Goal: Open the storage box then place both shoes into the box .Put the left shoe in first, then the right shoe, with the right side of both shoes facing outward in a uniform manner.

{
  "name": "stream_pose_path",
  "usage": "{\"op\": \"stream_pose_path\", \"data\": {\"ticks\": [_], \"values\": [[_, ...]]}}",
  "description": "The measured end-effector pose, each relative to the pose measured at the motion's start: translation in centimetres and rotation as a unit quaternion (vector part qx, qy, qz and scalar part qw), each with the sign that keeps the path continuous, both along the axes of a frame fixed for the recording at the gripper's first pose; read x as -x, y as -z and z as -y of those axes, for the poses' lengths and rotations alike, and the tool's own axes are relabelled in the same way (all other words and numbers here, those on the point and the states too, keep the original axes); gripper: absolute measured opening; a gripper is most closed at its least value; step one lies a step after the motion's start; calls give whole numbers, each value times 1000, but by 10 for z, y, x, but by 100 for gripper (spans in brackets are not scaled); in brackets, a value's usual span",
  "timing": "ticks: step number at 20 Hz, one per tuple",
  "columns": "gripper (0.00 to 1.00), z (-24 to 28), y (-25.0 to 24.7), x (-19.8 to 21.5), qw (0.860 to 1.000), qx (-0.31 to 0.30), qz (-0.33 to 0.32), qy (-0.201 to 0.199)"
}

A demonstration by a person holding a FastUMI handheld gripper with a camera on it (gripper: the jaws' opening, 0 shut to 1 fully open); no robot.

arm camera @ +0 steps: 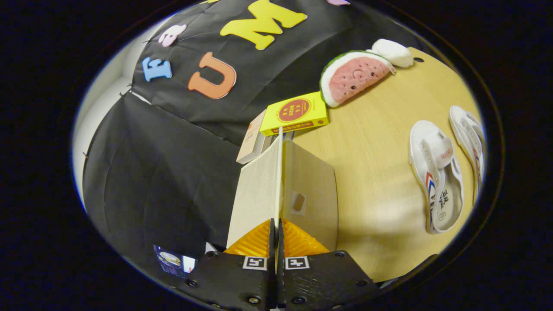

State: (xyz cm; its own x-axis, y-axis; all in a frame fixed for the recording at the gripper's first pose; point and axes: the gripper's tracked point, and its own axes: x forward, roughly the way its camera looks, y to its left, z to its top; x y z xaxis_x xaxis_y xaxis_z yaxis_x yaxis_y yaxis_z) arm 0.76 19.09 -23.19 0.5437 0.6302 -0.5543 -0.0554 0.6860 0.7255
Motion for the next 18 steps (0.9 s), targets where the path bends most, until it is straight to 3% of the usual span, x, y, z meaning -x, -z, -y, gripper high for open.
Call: {"op": "stream_pose_path", "data": {"ticks": [4, 10, 18], "values": [[0, -23, -62, -3, 999, -7, 40, -23], [0, -99, -124, -7, 991, 29, 86, -102], [4, -233, -146, 2, 975, 44, 113, -188]]}}
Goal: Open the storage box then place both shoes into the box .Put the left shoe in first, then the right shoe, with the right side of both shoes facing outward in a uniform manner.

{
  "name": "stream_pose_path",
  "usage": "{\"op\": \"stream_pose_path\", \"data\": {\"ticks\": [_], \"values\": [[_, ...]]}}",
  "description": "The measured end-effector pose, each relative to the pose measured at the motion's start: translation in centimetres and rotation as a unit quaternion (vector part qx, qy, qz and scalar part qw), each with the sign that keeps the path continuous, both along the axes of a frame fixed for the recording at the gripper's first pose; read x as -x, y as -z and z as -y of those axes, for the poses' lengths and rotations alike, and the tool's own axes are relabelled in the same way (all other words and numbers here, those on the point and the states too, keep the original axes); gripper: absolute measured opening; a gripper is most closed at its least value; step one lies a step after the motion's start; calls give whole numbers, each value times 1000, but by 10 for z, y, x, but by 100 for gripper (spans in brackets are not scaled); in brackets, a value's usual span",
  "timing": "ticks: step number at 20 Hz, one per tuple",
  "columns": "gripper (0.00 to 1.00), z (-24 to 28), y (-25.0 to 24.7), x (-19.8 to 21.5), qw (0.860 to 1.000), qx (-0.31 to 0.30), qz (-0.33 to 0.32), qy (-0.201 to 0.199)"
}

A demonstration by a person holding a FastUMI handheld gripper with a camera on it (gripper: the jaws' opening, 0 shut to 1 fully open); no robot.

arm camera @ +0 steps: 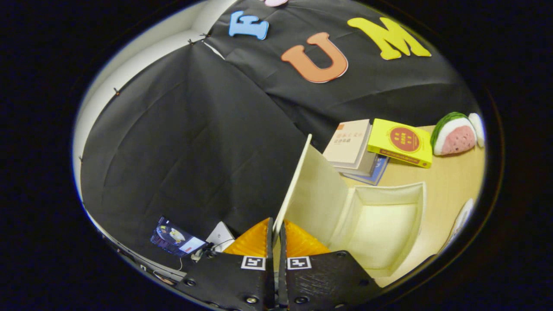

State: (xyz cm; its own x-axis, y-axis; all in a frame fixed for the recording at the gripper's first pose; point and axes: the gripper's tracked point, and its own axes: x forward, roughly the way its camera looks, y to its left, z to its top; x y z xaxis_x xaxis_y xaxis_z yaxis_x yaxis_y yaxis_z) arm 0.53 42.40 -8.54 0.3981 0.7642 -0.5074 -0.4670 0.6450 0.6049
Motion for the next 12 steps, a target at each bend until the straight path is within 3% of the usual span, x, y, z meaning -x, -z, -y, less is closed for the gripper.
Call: {"op": "stream_pose_path", "data": {"ticks": [3, 4, 9, 12], "values": [[16, -32, 4, 2, 999, 18, 23, -31], [24, -43, 9, 0, 998, 25, 35, -41], [81, -54, 17, 1, 996, 53, 62, -42], [81, -47, 15, -5, 995, 62, 80, -17]]}}
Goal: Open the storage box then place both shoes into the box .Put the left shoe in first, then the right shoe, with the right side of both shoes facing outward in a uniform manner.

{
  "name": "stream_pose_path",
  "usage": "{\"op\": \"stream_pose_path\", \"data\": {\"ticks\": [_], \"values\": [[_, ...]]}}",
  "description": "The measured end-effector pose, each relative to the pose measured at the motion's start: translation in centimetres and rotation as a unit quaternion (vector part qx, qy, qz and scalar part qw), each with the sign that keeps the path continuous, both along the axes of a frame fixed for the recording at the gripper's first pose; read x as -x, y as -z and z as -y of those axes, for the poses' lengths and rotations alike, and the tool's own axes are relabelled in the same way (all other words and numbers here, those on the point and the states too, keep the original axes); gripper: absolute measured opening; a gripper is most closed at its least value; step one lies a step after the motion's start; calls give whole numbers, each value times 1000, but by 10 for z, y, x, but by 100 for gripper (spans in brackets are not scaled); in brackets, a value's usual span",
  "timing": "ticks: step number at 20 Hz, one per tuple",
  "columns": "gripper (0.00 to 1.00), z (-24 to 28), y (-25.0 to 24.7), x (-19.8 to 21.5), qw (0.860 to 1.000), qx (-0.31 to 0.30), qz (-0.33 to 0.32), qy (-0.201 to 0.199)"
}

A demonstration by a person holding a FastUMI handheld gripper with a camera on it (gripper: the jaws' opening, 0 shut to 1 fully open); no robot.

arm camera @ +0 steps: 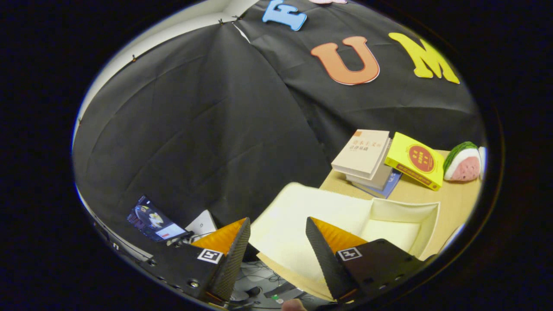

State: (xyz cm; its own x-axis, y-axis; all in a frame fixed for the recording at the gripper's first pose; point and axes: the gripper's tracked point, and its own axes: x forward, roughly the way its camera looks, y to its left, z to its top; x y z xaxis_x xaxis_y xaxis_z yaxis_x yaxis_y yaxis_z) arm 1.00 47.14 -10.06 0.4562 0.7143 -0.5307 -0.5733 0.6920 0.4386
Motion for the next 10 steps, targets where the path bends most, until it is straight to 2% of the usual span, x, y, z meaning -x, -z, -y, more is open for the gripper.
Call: {"op": "stream_pose_path", "data": {"ticks": [5, 8, 10], "values": [[81, 71, 0, -24, 993, 48, 90, 61], [95, 121, -4, -20, 984, 81, 132, 94], [96, 168, -11, -19, 975, 100, 157, 125]]}}
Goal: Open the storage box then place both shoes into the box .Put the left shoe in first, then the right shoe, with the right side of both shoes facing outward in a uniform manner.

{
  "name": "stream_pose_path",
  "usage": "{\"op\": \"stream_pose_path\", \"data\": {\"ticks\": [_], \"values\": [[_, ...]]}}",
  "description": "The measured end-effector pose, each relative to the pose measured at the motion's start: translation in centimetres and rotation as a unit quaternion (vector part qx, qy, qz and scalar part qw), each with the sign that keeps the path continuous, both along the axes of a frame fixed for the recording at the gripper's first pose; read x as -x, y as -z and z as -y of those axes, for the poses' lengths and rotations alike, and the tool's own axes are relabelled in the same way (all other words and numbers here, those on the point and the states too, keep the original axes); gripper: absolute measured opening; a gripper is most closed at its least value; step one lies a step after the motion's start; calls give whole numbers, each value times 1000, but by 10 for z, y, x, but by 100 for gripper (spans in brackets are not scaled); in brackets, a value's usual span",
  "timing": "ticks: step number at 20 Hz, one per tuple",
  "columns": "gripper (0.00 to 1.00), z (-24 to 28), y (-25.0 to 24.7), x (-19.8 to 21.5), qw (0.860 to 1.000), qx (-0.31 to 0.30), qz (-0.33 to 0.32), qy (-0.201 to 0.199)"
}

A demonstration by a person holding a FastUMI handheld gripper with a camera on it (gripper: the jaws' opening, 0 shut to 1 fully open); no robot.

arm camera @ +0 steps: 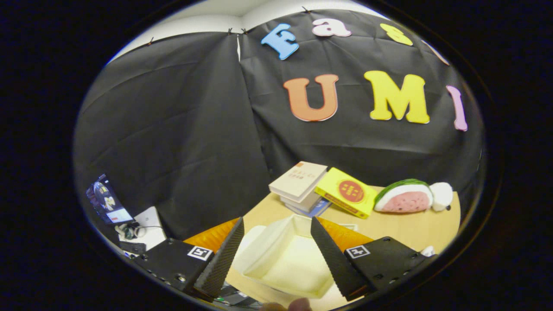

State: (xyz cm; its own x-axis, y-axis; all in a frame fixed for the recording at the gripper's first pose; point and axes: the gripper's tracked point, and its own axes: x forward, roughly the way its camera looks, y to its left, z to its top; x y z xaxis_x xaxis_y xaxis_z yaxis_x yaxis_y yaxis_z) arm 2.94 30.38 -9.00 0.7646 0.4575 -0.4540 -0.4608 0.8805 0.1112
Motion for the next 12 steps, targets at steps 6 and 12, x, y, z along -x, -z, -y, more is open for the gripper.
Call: {"op": "stream_pose_path", "data": {"ticks": [6, 12], "values": [[96, 154, 4, 15, 994, 32, 23, 104], [96, 292, 93, 57, 981, 74, -45, 173]]}}
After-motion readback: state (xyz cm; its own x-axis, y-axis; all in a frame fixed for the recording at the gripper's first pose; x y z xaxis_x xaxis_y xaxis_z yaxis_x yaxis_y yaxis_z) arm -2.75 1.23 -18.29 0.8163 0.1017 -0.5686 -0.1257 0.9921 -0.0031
